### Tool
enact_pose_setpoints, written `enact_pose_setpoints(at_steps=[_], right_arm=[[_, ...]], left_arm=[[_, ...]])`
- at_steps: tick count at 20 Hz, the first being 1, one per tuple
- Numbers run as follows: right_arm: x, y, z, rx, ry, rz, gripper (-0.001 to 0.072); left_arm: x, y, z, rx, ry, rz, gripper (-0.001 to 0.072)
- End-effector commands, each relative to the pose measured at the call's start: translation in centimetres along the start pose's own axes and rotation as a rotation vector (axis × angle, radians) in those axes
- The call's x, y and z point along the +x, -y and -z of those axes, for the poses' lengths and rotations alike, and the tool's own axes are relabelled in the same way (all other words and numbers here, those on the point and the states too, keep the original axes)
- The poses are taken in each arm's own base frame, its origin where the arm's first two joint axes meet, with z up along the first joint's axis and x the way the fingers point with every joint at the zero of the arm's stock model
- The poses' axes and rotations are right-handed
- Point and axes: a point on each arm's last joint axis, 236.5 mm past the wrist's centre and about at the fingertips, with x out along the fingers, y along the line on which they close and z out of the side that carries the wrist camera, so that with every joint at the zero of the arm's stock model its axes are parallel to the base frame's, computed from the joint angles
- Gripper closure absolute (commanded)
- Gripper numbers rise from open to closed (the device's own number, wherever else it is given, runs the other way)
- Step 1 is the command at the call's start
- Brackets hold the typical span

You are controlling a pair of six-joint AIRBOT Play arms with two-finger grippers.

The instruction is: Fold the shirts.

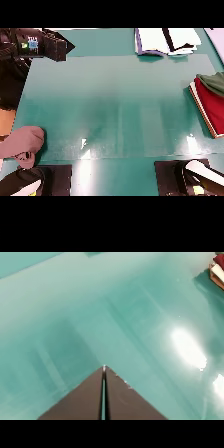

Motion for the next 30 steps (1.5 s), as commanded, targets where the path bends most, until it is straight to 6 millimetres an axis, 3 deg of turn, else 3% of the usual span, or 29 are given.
enact_pose_setpoints(at_steps=[1, 2, 3, 6, 8, 9, 11, 12, 14, 17, 20, 22, 24, 26, 30], right_arm=[[1.0, 3.2, 5.5, 0.052, -0.094, 0.049, 0.0681], [1.3, 3.7, 6.5, 0.071, -0.110, 0.054, 0.0597], [1.6, 4.3, 7.4, 0.092, -0.130, 0.058, 0.0453], [1.3, 6.2, 8.2, 0.147, -0.135, 0.083, 0.0240], [0.6, 6.4, 7.1, 0.154, -0.101, 0.085, 0.0200], [0.3, 5.4, 5.7, 0.153, -0.059, 0.052, 0.0201], [-0.4, 0.5, 1.7, 0.139, 0.054, -0.093, 0.0203], [-0.8, -3.0, 0.3, 0.118, 0.088, -0.188, 0.0203], [-1.6, -11.4, -0.4, 0.030, 0.085, -0.389, 0.0203], [-2.3, -23.0, 3.6, -0.202, -0.015, -0.581, 0.0204], [-3.5, -31.3, 9.2, -0.434, -0.082, -0.692, 0.0208], [-4.7, -35.0, 12.7, -0.588, -0.101, -0.730, 0.0239], [-6.1, -37.5, 16.1, -0.721, -0.121, -0.764, 0.0482], [-7.3, -39.1, 18.8, -0.826, -0.134, -0.788, 0.0669], [-8.7, -40.6, 21.7, -0.931, -0.141, -0.820, 0.0692]], left_arm=[[0.0, 0.0, 0.2, 0.004, -0.010, 0.000, 0.0679], [0.0, 0.0, 0.4, 0.004, -0.018, 0.001, 0.0679], [0.0, 0.0, 0.6, 0.004, -0.026, 0.001, 0.0679], [0.0, 0.1, 0.9, 0.004, -0.036, 0.002, 0.0679], [0.0, 0.1, 0.8, 0.004, -0.033, 0.002, 0.0679], [0.0, 0.0, 0.7, 0.004, -0.030, 0.001, 0.0679], [0.0, 0.1, 0.6, 0.003, -0.024, 0.001, 0.0678], [0.0, 0.0, 0.6, 0.003, -0.025, 0.001, 0.0678], [0.0, 0.0, 0.6, 0.003, -0.024, 0.001, 0.0678], [0.0, 0.0, 0.5, 0.003, -0.022, 0.001, 0.0678], [-0.1, 0.1, 0.9, 0.003, -0.038, 0.001, 0.0678], [-0.1, 0.1, 1.4, 0.004, -0.058, 0.003, 0.0678], [-0.1, 0.1, 1.4, 0.003, -0.057, 0.003, 0.0678], [-0.1, 0.1, 1.3, 0.003, -0.053, 0.002, 0.0678], [-0.1, 0.0, 0.0, 0.003, -0.001, -0.001, 0.0678]])
